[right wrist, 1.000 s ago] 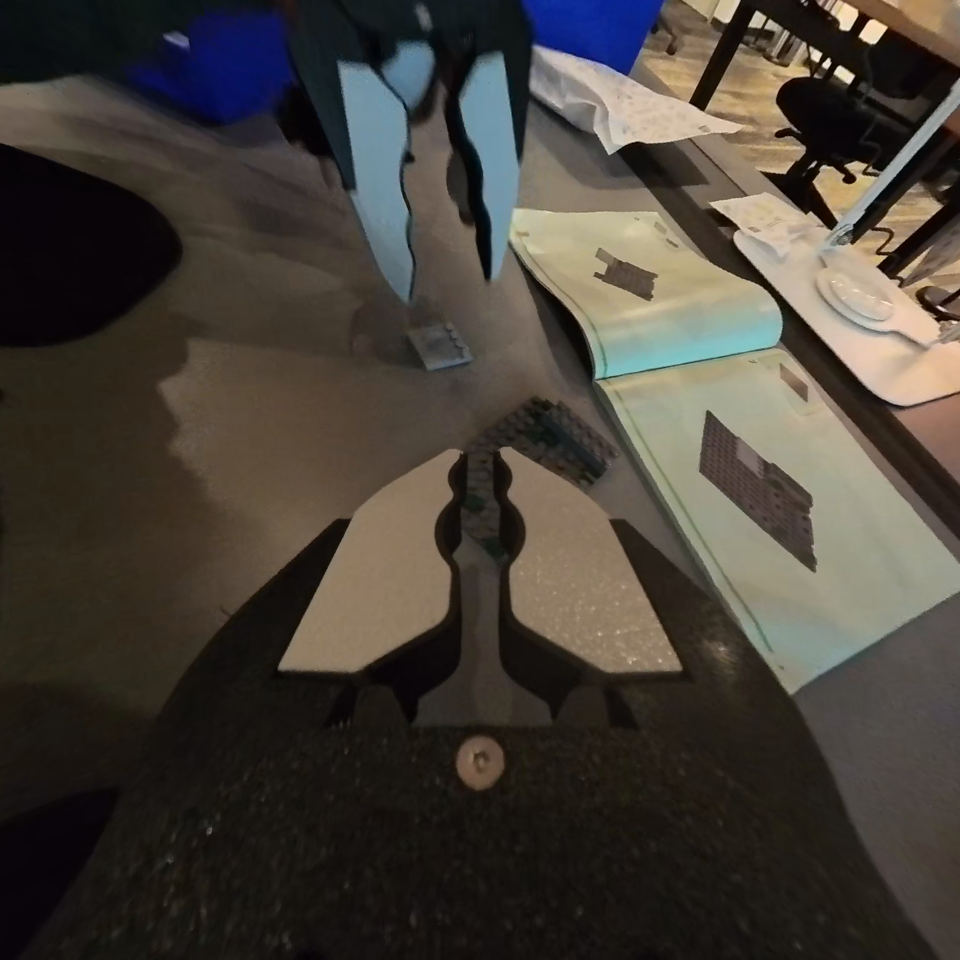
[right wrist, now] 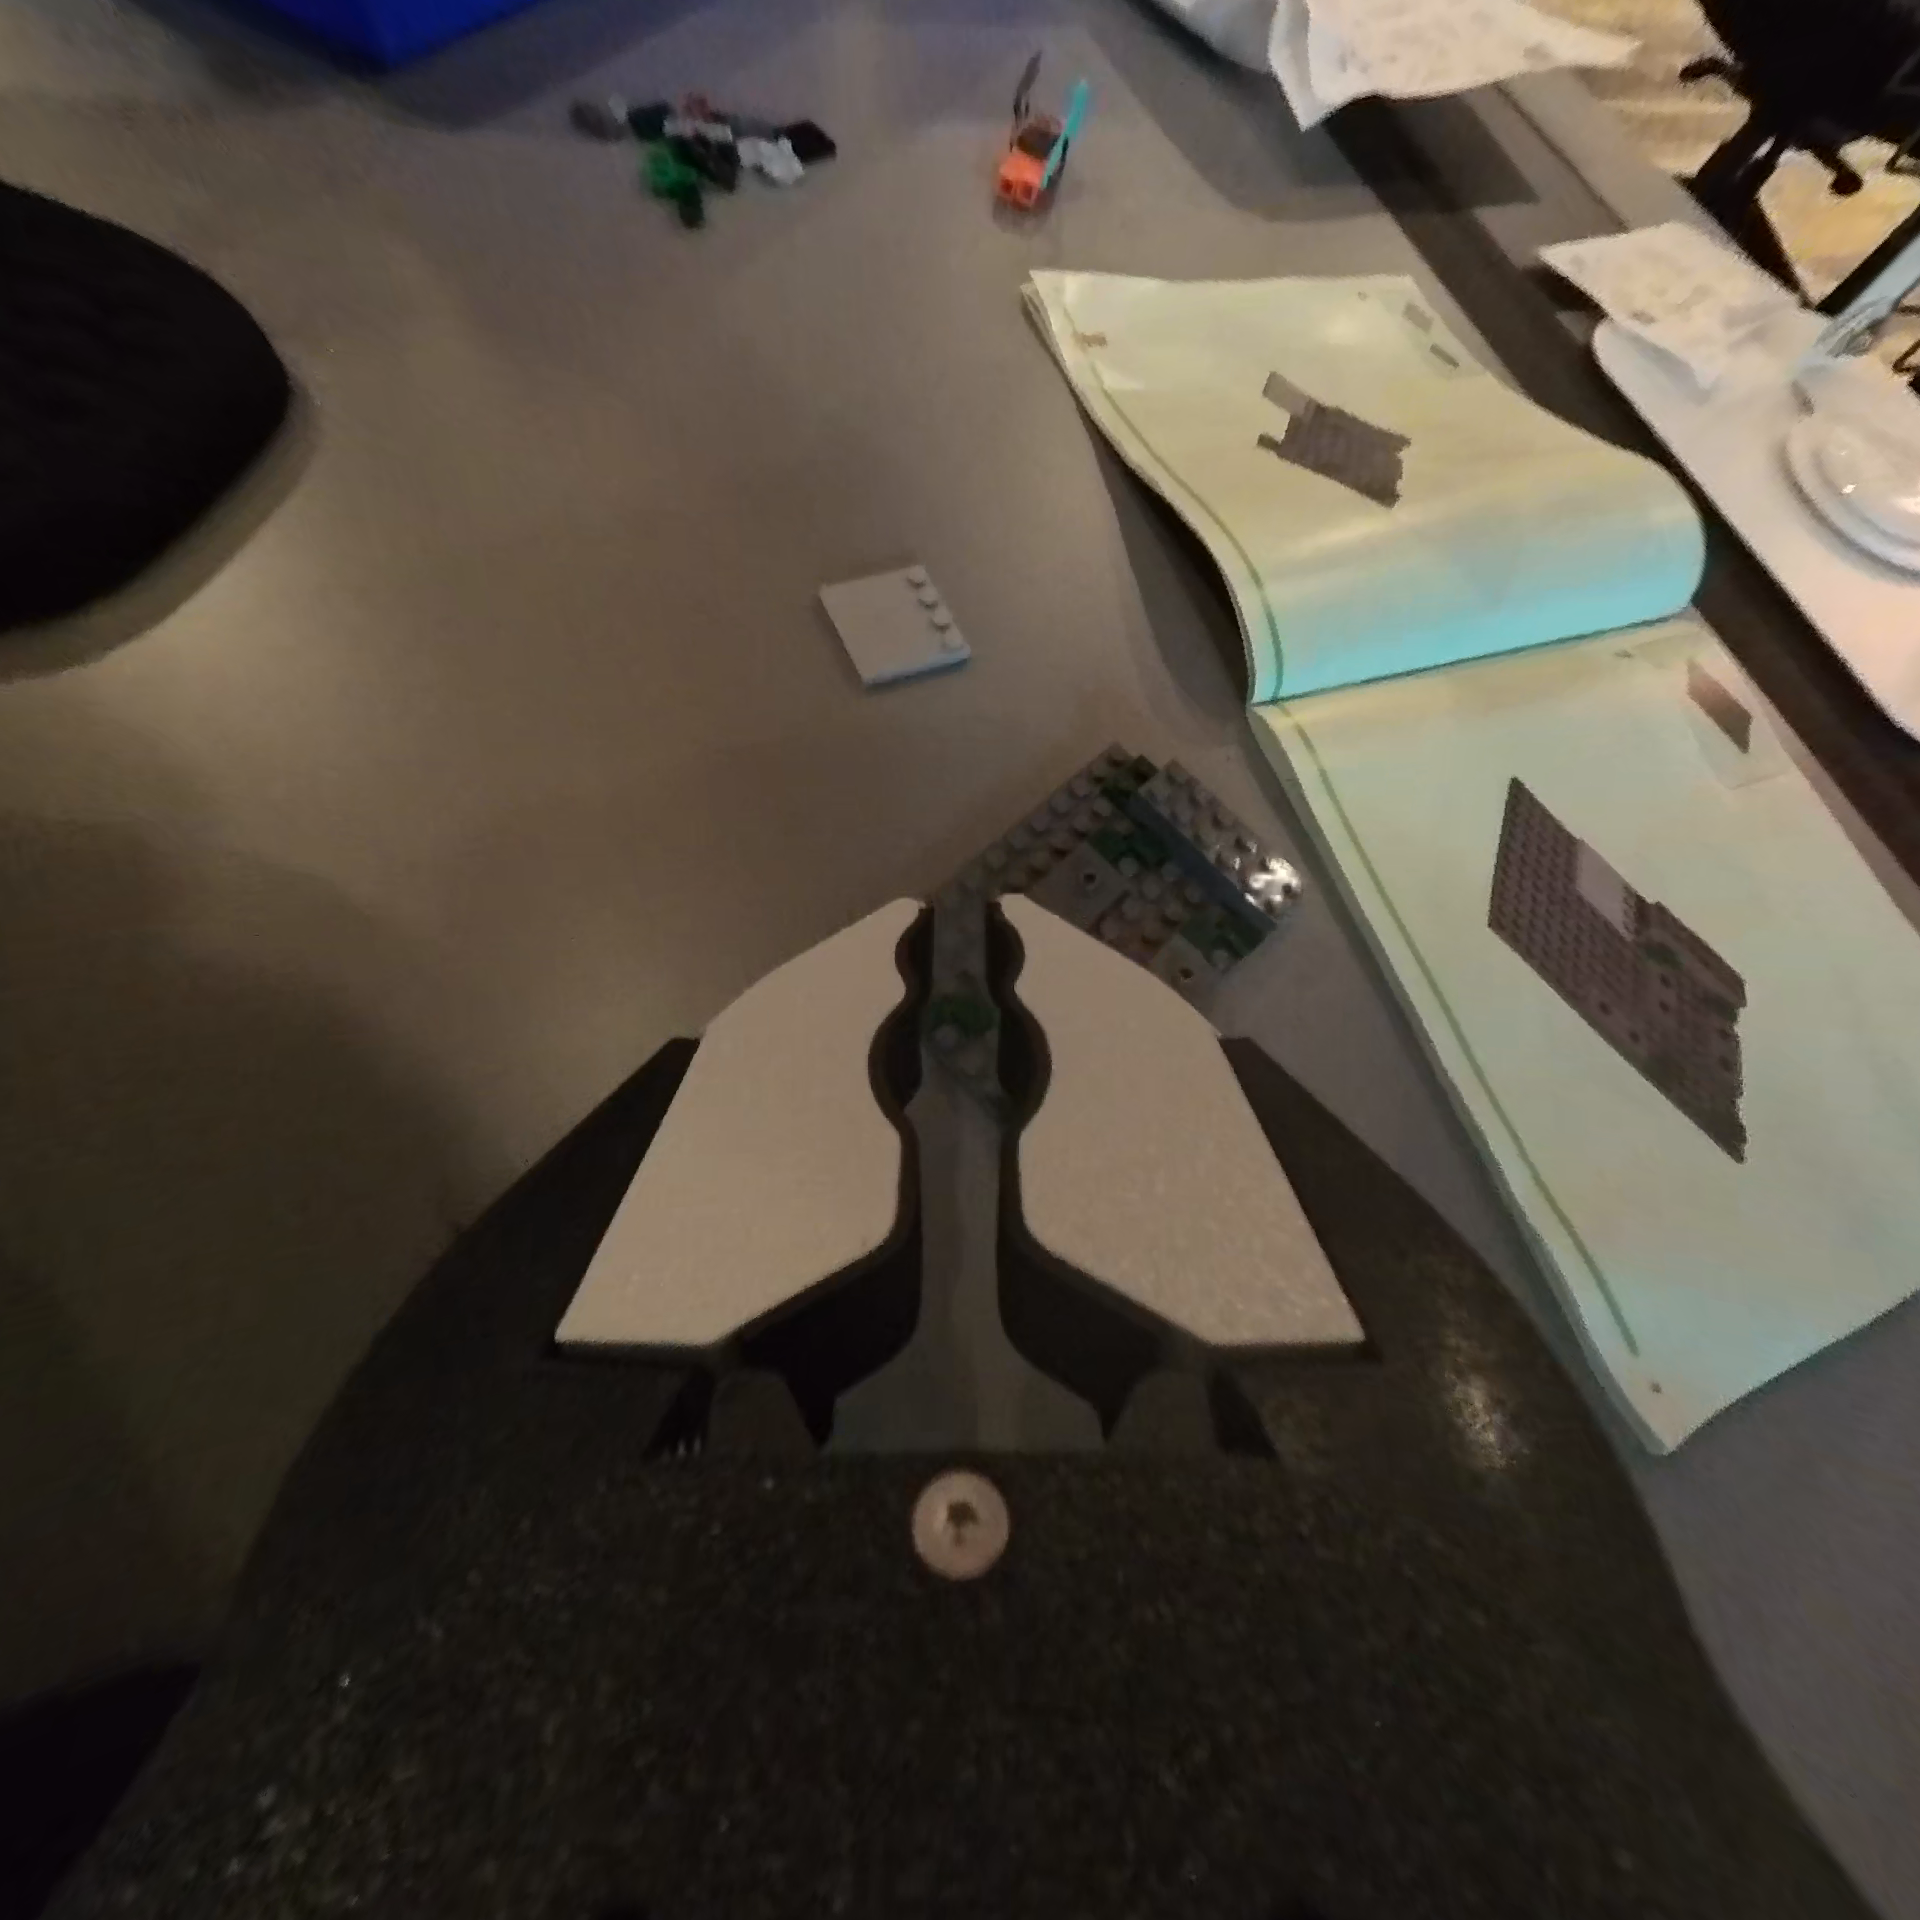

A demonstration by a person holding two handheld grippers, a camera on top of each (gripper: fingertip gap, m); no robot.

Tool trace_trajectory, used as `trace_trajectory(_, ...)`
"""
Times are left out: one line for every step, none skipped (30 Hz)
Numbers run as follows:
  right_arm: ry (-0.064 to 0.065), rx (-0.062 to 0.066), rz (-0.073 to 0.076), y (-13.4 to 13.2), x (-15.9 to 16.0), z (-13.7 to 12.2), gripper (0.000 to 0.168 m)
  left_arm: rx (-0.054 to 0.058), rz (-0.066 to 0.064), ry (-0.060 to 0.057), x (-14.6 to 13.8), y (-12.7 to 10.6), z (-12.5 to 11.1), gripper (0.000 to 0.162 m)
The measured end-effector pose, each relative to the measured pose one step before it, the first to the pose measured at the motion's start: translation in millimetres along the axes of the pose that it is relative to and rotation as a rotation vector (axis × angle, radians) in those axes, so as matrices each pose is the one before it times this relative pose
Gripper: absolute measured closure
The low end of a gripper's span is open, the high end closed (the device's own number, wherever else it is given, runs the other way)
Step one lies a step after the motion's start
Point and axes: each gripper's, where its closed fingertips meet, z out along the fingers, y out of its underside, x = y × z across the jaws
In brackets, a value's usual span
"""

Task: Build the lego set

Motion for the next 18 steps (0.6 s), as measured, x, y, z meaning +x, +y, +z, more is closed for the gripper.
trace_trajectory(0.0031,-0.0089,-0.0008,1.30,0.35,0.69,0.159,-0.0197,0.0142,0.0266,0.63,3.92,4.11,0.141)
trace_trajectory(0.0030,-0.0068,0.0006,0.96,0.66,0.53,0.159,-0.0285,0.0078,0.0202,-0.43,4.80,4.27,0.139)
trace_trajectory(0.0030,-0.0050,0.0016,0.59,0.75,0.37,0.159,-0.0261,0.0110,0.0165,-0.65,4.34,4.13,0.137)
trace_trajectory(0.0031,-0.0042,0.0018,0.46,0.83,0.31,0.159,-0.0143,0.0109,0.0162,-0.04,2.26,3.82,0.136)
trace_trajectory(0.0034,-0.0037,0.0016,0.07,0.95,0.29,0.159,-0.0138,0.0098,0.0138,-0.02,1.40,3.87,0.135)
trace_trajectory(0.0031,-0.0030,0.0013,0.12,0.97,0.33,0.159,-0.0173,0.0146,0.0071,-0.22,1.26,3.85,0.133)
trace_trajectory(0.0023,-0.0028,0.0012,0.00,0.90,0.47,0.159,-0.0173,0.0168,0.0043,-0.20,0.75,3.46,0.133)
trace_trajectory(0.0020,-0.0030,0.0012,0.19,0.82,0.57,0.159,-0.0171,0.0151,0.0005,-0.71,0.83,2.95,0.134)
trace_trajectory(0.0016,-0.0033,0.0010,0.16,0.73,0.61,0.159,-0.0152,0.0112,0.0016,-0.81,0.89,2.35,0.134)
trace_trajectory(0.0011,-0.0028,0.0006,0.25,0.64,0.59,0.159,-0.0076,0.0099,0.0031,-0.51,0.33,1.81,0.134)
trace_trajectory(0.0008,-0.0023,0.0008,0.30,0.50,0.63,0.159,-0.0012,0.0082,0.0018,-0.73,-0.29,1.57,0.133)
trace_trajectory(0.0006,-0.0026,0.0012,0.47,0.48,0.44,0.159,-0.0065,0.0068,0.0033,-0.34,0.75,2.02,0.133)
trace_trajectory(0.0009,-0.0027,0.0013,0.47,0.51,0.44,0.159,-0.0156,0.0058,0.0042,-0.02,1.99,1.97,0.132)
trace_trajectory(0.0014,-0.0017,0.0013,0.37,0.58,0.16,0.159,-0.0141,0.0040,0.0052,0.24,1.44,1.05,0.132)
trace_trajectory(0.0012,-0.0006,0.0015,0.24,0.45,0.19,0.159,-0.0021,0.0074,0.0020,0.04,-0.23,0.03,0.132)
trace_trajectory(0.0007,-0.0004,0.0017,0.20,0.45,0.08,0.159,-0.0038,0.0095,-0.0019,-0.44,-0.03,0.22,0.132)
trace_trajectory(0.0012,-0.0006,0.0016,0.41,0.62,0.19,0.159,-0.0124,0.0085,-0.0008,-0.25,0.94,0.89,0.131)
trace_trajectory(0.0015,-0.0006,0.0016,0.40,0.66,0.19,0.159,-0.0202,0.0071,0.0007,-0.16,1.46,1.55,0.131)
